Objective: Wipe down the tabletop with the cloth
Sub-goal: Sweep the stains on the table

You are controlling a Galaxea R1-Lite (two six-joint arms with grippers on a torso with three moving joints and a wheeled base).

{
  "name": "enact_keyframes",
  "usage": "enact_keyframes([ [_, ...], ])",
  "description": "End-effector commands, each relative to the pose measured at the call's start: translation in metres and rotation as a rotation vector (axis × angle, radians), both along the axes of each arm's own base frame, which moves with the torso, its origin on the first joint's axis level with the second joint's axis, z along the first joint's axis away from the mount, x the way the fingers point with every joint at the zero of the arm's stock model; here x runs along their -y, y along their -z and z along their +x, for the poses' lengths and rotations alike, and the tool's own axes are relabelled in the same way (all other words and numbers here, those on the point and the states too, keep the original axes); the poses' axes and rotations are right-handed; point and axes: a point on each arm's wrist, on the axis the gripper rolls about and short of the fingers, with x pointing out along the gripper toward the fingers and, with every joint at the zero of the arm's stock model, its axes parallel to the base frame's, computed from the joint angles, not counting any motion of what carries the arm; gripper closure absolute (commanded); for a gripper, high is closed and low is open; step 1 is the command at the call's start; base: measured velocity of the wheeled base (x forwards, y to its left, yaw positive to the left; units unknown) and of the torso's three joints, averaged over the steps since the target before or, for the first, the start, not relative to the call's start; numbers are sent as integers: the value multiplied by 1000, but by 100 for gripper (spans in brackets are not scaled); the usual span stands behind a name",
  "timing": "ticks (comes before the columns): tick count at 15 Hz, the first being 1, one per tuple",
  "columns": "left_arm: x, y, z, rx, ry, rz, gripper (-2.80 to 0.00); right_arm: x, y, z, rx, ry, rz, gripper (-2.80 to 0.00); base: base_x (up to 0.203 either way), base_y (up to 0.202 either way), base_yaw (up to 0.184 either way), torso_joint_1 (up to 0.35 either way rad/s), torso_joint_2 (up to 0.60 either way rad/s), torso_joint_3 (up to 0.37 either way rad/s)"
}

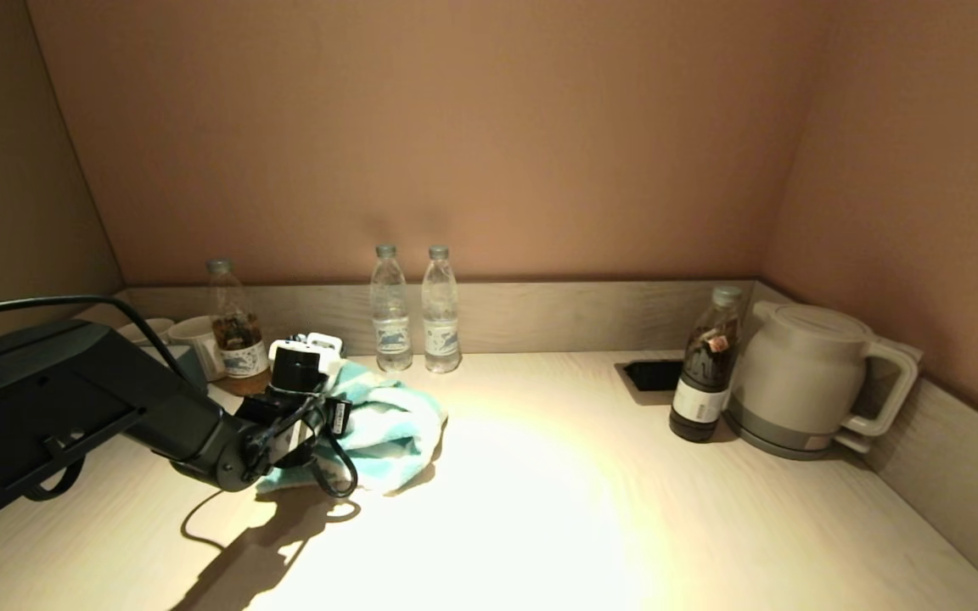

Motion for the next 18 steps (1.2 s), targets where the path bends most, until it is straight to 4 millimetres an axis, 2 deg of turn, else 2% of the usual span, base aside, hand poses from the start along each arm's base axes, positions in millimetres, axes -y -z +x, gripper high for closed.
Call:
enact_keyframes([
  [1, -11, -3, 0, 13, -18, 6, 0, 0, 0, 0, 0, -2, 0, 0, 0, 0, 0, 0, 0, 0],
  [3, -51, 2, 3, 15, -94, 26, 0, 0, 0, 0, 0, 0, 0, 0, 0, 0, 0, 0, 0, 0],
  [4, -61, 0, -1, 21, -109, 27, 0, 0, 0, 0, 0, -2, 0, 0, 0, 0, 0, 0, 0, 0],
  [10, -59, 1, -5, 19, -115, 12, 0, 0, 0, 0, 0, 0, 0, 0, 0, 0, 0, 0, 0, 0],
  [12, -50, -2, -6, 32, -97, -3, 0, 0, 0, 0, 0, 0, 0, 0, 0, 0, 0, 0, 0, 0],
  [14, -20, -11, 1, 96, -52, -76, 0, 0, 0, 0, 0, -1, 0, 0, 0, 0, 0, 0, 0, 0],
  [16, 6, -6, 10, 121, -13, -120, 0, 0, 0, 0, 0, 0, 0, 0, 0, 0, 0, 0, 0, 0],
  [18, 31, 4, 10, 119, 34, -130, 0, 0, 0, 0, 0, -2, 0, 0, 0, 0, 0, 0, 0, 0],
])
